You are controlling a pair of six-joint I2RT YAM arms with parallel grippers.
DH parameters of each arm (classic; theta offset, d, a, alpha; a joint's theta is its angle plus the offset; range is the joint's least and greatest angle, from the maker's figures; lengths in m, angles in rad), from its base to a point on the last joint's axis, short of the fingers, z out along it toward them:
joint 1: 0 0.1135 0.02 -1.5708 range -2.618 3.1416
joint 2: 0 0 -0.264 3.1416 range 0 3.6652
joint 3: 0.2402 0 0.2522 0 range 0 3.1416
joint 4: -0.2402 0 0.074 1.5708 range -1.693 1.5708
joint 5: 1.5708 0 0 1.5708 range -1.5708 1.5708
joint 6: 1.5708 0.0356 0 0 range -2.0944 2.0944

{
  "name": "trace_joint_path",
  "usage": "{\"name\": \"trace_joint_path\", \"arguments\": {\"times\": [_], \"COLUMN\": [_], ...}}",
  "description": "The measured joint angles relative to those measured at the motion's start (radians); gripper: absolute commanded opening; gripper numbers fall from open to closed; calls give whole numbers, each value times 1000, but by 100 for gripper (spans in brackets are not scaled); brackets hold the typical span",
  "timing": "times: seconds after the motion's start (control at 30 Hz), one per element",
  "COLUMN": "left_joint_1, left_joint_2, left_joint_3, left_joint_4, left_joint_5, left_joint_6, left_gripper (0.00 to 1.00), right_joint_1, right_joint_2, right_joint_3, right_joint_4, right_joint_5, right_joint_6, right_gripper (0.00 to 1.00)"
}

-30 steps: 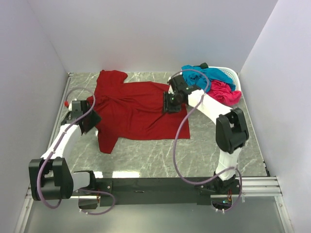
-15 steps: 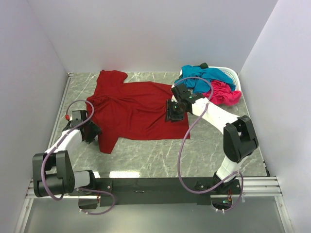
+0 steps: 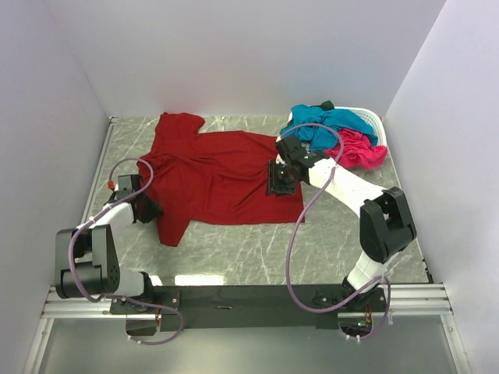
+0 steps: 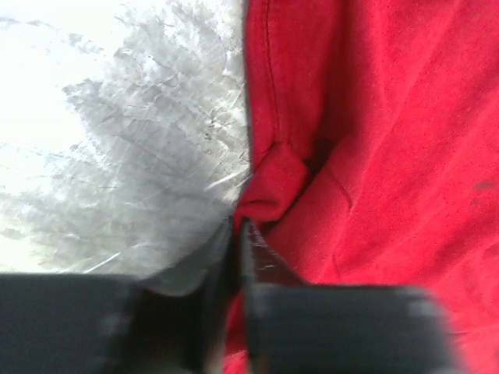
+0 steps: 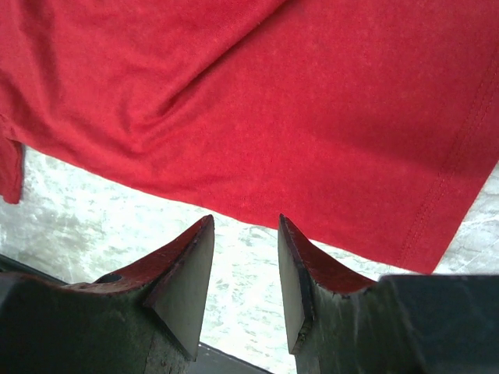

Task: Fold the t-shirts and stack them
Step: Flatten the tshirt out

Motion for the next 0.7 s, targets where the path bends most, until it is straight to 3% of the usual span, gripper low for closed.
{"name": "trace_joint_path", "arguments": {"times": [0.03,0.23,0.33,0.4,0.43,0.53,0.6,0.7], "left_joint_1": [1,55,106,137,151,183,202,229], "left_joint_2": [8,-1,-16,-16,-15,-10,-2,5], "left_joint_3": [3,66,154,229,262,330,339,328], "left_joint_4": [0,-95,-172,-213,-227,-260,-272,-295], "left_joint_5": [3,-3,-26,-33,-35,-37,-43,-53], "left_joint_6": [0,45,101,147,172,237,265,286], "left_gripper": [1,0,5,12,26,49,58,63], "right_joint_1": [0,1,1,1,1,1,1,1], "right_joint_2": [-1,-10,-19,-20,-20,-20,-20,-20], "right_joint_3": [-4,-9,-11,-11,-11,-11,-11,-11], "right_joint_4": [-1,-2,-5,-5,-5,-6,-6,-8], "right_joint_5": [2,13,15,15,15,14,13,13], "right_joint_6": [0,0,0,0,0,0,0,0], "right_gripper": [45,45,45,45,45,45,45,45]}}
